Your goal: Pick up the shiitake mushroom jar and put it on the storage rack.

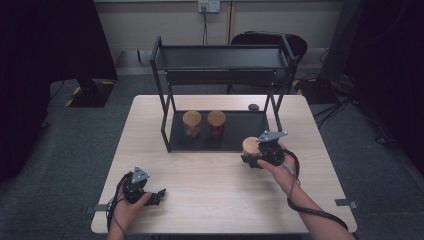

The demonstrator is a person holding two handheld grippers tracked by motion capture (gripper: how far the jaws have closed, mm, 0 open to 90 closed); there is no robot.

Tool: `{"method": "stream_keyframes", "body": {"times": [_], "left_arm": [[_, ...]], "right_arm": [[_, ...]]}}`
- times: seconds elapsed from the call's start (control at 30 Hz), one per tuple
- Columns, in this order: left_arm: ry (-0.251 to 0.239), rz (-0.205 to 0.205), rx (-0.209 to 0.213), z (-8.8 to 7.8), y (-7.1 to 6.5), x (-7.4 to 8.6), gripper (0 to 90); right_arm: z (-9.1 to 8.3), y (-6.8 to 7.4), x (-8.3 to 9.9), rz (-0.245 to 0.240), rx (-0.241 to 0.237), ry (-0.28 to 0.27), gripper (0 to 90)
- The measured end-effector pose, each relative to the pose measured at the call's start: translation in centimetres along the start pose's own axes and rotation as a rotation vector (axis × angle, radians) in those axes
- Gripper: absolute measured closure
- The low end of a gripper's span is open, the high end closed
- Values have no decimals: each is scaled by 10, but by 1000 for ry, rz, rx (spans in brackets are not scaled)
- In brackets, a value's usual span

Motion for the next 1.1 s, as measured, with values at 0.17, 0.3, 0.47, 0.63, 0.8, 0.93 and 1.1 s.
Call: {"method": "stream_keyframes", "body": {"times": [0.17, 0.3, 0.47, 0.63, 0.8, 0.93, 1.1], "left_arm": [[0, 0, 0, 0, 0, 0, 3], [0, 0, 0, 0, 0, 0, 3], [0, 0, 0, 0, 0, 0, 3], [0, 0, 0, 0, 0, 0, 3], [0, 0, 0, 0, 0, 0, 3], [0, 0, 0, 0, 0, 0, 3], [0, 0, 0, 0, 0, 0, 3]], "right_arm": [[4, -1, -7, 5, 6, 1, 258], [7, -1, -12, 8, 14, 6, 258], [12, -2, -18, 8, 19, 10, 258], [16, -3, -22, 4, 19, 12, 258], [22, -2, -26, 3, 18, 15, 258], [27, -2, -30, 0, 18, 17, 258], [33, -3, -35, 17, 20, 14, 258]]}}
Point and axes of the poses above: each handheld gripper's, and its own axes: z roughly forward along the jaws, x roughly out of its underside, y roughly to its left, the point moved 2 cm from there along z, roughly forward along the jaws, and after that the axes turned 8 degrees about x, right-handed, at the moved point
